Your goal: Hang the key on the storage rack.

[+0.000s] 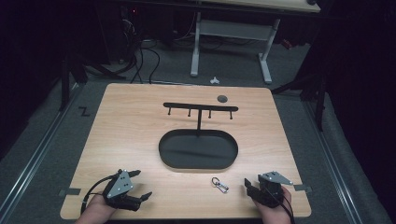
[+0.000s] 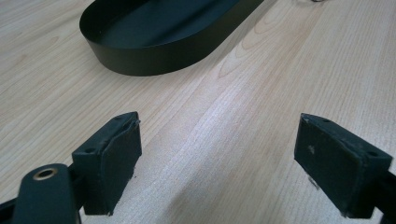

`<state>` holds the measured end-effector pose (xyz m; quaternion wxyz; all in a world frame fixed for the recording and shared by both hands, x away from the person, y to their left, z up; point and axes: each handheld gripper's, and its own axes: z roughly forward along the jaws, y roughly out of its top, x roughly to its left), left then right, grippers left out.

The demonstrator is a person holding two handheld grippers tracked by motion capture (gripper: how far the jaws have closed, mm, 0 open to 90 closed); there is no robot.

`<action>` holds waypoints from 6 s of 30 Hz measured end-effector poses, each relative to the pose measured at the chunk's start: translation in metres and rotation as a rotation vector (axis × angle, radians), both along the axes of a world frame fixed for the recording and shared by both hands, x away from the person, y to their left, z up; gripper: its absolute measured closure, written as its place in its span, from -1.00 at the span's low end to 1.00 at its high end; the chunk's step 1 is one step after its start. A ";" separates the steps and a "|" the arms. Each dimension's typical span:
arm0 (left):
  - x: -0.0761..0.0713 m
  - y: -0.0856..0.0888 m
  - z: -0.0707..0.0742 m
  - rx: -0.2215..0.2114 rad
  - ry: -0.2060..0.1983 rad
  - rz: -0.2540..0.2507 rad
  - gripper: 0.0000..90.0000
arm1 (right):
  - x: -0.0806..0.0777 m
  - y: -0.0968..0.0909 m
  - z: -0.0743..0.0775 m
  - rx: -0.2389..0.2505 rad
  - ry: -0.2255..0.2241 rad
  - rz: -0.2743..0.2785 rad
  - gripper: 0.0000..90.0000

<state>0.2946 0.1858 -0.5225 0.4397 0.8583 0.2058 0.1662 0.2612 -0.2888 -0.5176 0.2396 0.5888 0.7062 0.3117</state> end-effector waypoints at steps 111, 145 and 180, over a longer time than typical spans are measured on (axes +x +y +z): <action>-0.005 0.014 0.011 -0.119 -0.087 0.008 -0.66 | 0.044 0.030 0.034 -0.358 0.473 0.279 -0.09; -0.005 0.010 0.009 -0.085 -0.077 -0.012 -0.66 | 0.065 0.100 0.035 -0.273 0.592 0.483 0.24; -0.006 0.008 0.008 -0.073 -0.068 -0.027 -0.66 | 0.070 0.117 0.028 -0.362 0.581 0.586 0.41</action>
